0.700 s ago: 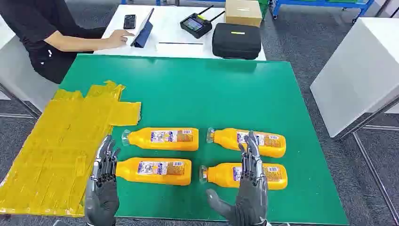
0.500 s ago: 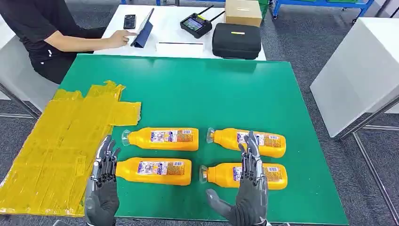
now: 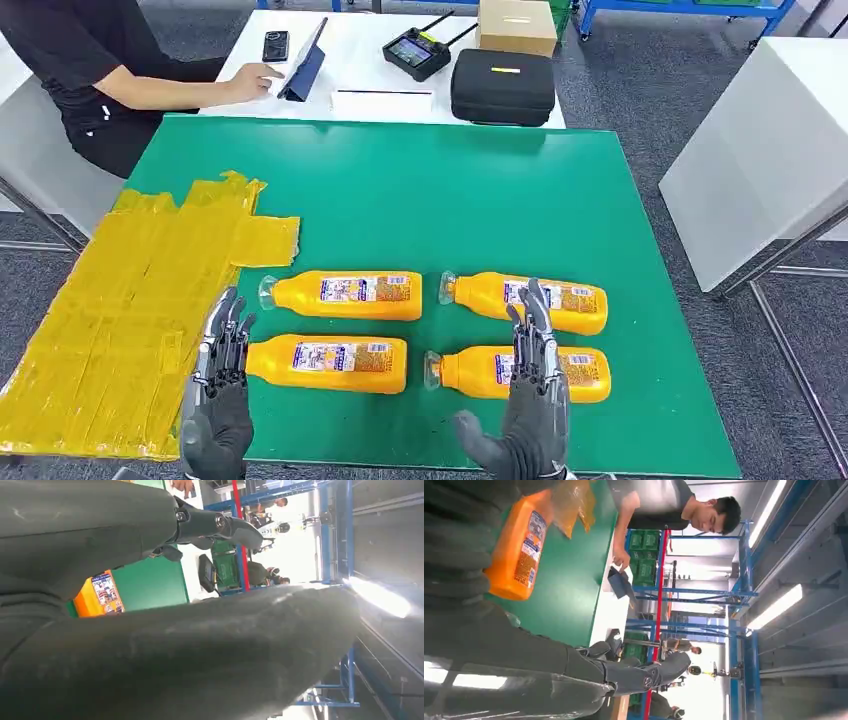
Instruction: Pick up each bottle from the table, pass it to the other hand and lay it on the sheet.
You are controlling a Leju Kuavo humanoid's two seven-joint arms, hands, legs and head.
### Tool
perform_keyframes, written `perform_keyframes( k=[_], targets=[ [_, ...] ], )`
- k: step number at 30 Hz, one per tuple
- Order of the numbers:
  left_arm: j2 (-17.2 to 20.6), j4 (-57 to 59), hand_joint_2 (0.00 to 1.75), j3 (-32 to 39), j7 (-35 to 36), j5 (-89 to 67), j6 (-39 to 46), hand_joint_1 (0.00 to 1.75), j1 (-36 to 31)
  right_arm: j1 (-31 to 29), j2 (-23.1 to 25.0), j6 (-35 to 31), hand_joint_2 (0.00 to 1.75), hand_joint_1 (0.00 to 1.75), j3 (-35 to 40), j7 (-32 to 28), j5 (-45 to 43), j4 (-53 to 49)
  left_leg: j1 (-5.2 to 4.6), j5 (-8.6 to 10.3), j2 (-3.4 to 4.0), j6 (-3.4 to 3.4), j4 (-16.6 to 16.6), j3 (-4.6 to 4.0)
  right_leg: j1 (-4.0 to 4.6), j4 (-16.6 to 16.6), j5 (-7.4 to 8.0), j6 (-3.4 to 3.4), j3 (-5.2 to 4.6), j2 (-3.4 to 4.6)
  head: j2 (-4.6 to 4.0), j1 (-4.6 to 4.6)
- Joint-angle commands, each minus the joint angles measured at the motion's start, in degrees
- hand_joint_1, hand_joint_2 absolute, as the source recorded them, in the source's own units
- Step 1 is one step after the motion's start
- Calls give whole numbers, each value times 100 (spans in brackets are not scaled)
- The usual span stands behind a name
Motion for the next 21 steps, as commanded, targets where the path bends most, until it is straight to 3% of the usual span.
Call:
perform_keyframes(
  k=[1,8,9,10,12,13,14,15,21],
  targets=[
    [143,130,0,265,234,1425,-1133,0,365,557,-232,170,0,0,-8,227,-456,-81,3,-7,-4,3,-2,17,6,-4,-4,-25,16,4,0,0],
    [151,153,0,289,172,1429,-1164,0,407,630,-269,162,0,0,-9,174,-465,-115,3,-9,-4,4,-1,21,6,-3,-6,-28,19,5,0,0],
    [151,153,0,289,172,1429,-1164,12,407,630,-269,162,0,0,-9,174,-465,-115,3,-12,-4,4,-1,25,6,-2,-8,-33,23,6,0,0],
    [151,153,0,289,172,1429,-1164,175,407,630,-269,162,0,0,-9,174,-465,-115,2,-18,-6,6,1,35,6,1,-15,-44,31,8,0,0],
    [155,172,0,313,121,1429,-1192,175,442,688,-300,152,0,0,-9,128,-475,-141,3,-11,-5,4,-1,24,6,-3,-8,-34,22,6,0,0],
    [155,172,0,313,121,1429,-1192,175,442,688,-300,152,0,10,-9,128,-475,-141,3,-16,-6,6,0,33,7,0,-13,-42,29,8,0,0],
    [155,172,0,313,121,1429,-1192,175,442,688,-300,152,0,147,-9,128,-475,-141,2,-8,-4,4,-2,20,5,-4,-6,-29,18,5,0,0],
    [154,189,0,335,80,1427,-1218,175,471,733,-326,141,0,171,-7,89,-485,-160,3,-13,-4,5,1,26,6,-1,-10,-35,24,7,0,0],
    [154,189,0,335,80,1427,-1218,175,471,733,-326,141,0,175,-7,89,-485,-160,2,-7,-3,3,-2,17,4,-3,-5,-25,15,4,0,0]
  ],
)
